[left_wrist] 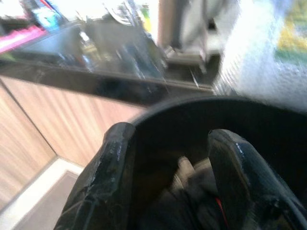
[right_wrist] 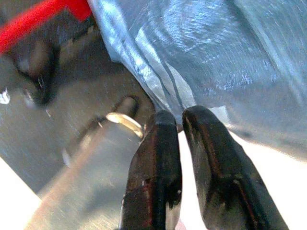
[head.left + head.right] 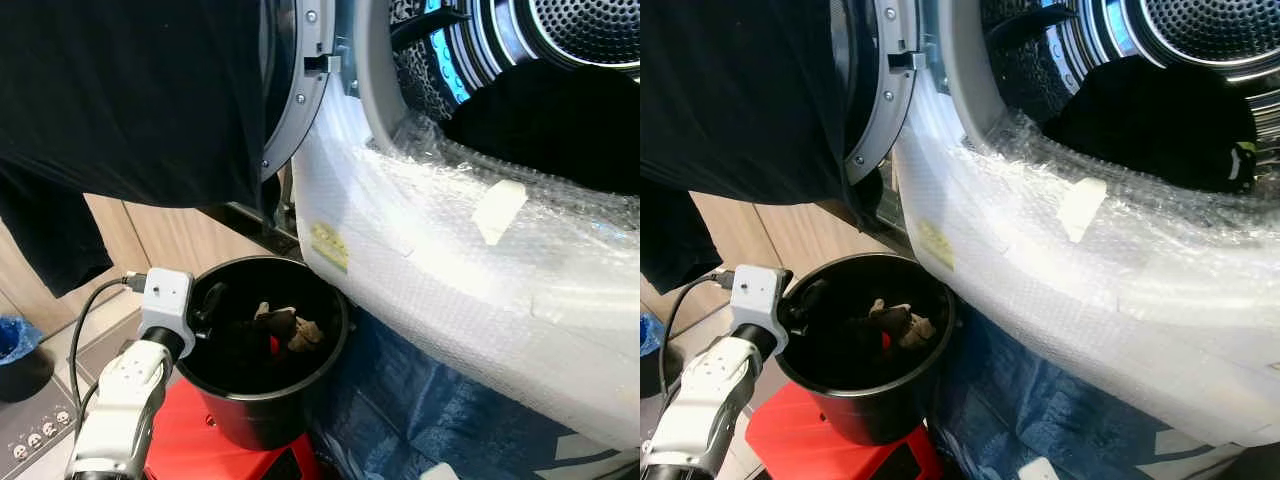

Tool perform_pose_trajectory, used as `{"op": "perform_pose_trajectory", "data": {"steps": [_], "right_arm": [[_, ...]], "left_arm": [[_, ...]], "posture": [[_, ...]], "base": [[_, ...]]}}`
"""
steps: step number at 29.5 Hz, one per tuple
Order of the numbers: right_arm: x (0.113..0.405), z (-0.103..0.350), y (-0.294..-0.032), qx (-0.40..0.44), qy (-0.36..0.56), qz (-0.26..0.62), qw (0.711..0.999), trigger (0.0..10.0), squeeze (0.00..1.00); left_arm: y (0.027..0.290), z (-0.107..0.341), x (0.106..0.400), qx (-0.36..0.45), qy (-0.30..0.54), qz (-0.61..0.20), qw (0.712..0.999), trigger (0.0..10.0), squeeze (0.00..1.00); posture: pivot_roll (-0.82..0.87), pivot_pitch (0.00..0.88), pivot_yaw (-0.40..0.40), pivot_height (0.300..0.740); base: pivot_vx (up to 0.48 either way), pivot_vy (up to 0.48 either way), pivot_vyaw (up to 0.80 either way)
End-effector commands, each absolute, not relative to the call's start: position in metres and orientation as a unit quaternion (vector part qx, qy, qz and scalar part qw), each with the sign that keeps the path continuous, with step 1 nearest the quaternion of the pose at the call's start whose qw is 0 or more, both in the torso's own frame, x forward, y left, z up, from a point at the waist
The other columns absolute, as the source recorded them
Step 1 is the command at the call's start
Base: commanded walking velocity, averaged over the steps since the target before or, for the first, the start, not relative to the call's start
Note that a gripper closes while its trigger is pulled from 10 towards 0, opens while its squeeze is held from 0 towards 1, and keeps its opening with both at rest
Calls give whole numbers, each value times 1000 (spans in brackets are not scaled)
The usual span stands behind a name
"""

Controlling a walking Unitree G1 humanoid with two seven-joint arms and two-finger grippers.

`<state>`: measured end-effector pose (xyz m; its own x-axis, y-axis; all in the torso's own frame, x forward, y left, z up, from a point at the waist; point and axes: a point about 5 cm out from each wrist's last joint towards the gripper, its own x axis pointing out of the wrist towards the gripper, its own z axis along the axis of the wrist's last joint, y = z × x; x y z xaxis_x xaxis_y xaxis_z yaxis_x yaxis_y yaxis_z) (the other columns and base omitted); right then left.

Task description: Clothes washing

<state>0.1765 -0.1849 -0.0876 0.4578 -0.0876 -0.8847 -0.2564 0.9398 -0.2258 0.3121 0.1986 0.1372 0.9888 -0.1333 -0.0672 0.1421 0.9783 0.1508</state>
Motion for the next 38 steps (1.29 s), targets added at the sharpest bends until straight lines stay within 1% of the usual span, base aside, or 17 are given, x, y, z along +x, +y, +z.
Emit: {"op": "perform_pose_trajectory", "data": {"steps": [1,4,6,8,10,12,16,21,23,24,28,29,30,32,33,34,38], "right_arm": [[175,-89,-182,-159,518,25,840,10000,0],[174,-90,-182,-165,518,19,839,10000,0],[169,-92,-184,-151,526,5,837,10000,0],[165,-94,-184,-154,533,16,832,10000,0],[164,-94,-187,-166,531,18,831,10000,0],[160,-94,-197,-150,534,-6,832,10000,0],[156,-96,-202,-146,542,-5,827,10000,0],[157,-95,-201,-107,528,-20,842,10000,0],[157,-95,-197,-110,524,-9,844,10000,0],[156,-96,-194,-101,522,-3,847,10000,0],[155,-96,-191,-92,516,0,852,10000,0],[154,-97,-191,-92,517,1,851,10000,0],[152,-97,-193,-99,518,3,849,10000,0],[149,-98,-199,-95,521,-7,848,10000,0],[149,-97,-201,-95,521,-10,848,10000,0],[150,-96,-207,-98,520,-15,848,10000,0],[158,-91,-216,-121,510,2,852,10000,0]], "left_arm": [[189,134,319,84,66,-96,990,10000,0],[182,141,323,77,57,-118,988,10000,0],[175,147,330,72,48,-135,987,10000,0],[173,148,334,73,49,-142,986,10000,0],[175,147,338,68,55,-139,986,10000,0],[186,148,350,70,69,-117,988,10000,0],[187,151,358,66,83,-135,985,10000,0],[188,155,367,42,97,-140,984,10000,0],[189,150,368,41,109,-141,983,10000,0],[191,144,366,31,121,-140,982,10000,0],[185,127,361,23,156,-169,973,10000,0],[184,125,360,20,159,-173,972,10000,220],[183,123,359,2,165,-185,969,10000,1000],[178,115,357,12,178,-197,964,10000,1000],[180,113,357,23,182,-188,965,10000,1000],[182,107,358,22,193,-167,967,10000,1000],[180,98,359,8,217,-166,962,10000,1000]], "posture": [[217,34,21,740],[211,35,25,740],[201,33,25,740],[201,33,25,740],[196,30,22,740],[186,28,17,740],[171,30,14,740],[159,51,7,740],[149,55,10,740],[135,76,15,740],[141,80,4,740],[132,81,-3,740],[129,81,-5,740],[116,74,-35,740],[116,74,-35,740],[113,66,-80,740],[95,63,-107,740]], "base": [[0,0,0],[0,0,0],[0,0,0],[0,0,0],[0,0,0],[0,0,0],[0,0,0],[0,0,0],[0,0,0],[0,0,0],[0,0,0],[0,0,0],[0,0,0],[0,0,0],[0,0,0],[0,0,0],[0,0,0]]}}
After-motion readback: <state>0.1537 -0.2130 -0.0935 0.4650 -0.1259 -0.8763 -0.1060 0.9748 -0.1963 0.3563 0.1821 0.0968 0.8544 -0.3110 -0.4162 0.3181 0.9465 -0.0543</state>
